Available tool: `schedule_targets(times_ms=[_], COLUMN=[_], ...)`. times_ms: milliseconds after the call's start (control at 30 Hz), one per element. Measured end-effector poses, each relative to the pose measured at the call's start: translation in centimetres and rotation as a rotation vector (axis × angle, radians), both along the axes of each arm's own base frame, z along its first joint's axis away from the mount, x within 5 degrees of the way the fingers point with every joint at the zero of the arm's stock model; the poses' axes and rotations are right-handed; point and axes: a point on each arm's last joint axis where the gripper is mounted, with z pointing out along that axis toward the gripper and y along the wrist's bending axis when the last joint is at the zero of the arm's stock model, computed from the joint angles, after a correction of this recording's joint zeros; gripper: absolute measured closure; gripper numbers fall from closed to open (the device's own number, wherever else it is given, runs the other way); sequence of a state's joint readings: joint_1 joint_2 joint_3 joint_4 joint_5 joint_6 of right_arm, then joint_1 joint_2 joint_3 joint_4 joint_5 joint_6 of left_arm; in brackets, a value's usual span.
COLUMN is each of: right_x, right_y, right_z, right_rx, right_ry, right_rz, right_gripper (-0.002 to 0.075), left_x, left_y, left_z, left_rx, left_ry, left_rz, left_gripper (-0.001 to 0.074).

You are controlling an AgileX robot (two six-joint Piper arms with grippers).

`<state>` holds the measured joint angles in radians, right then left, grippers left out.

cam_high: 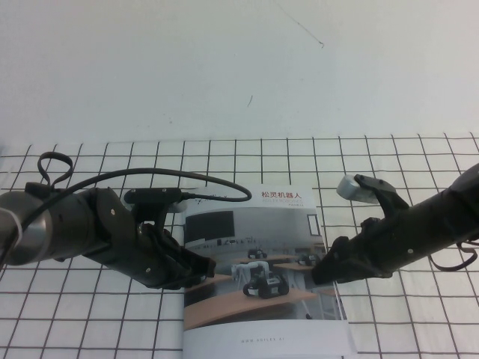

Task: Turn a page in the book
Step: Open the closed book

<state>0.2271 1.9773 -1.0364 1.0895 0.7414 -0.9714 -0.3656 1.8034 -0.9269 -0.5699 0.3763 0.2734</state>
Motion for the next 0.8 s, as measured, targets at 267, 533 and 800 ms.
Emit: schedule_targets(times_ms=[267,533,800], right_x=[0.09,0.13,0.2], right_y=[0.05,0.08,0.01], right_z=[0.05,-0.13,-0.79], right_rx=[0.007,0.011,0.036], right_ry=[-0.01,-0.004,0.024], right_rz=[-0.004,-0.009,-0.015], right_gripper=[0.0297,0.0297,0.0298], left_x=[0.0,0.0,0.02], left_y=[0.0,0.0,0.0], left_z=[0.0,-0.04,-0.04], left_rx=[0.0,0.0,0.001], left_ry=[0.0,0.001,0.0], left_rz=[0.0,0.0,0.001], left_gripper=[0.0738,0.0738,0.0738])
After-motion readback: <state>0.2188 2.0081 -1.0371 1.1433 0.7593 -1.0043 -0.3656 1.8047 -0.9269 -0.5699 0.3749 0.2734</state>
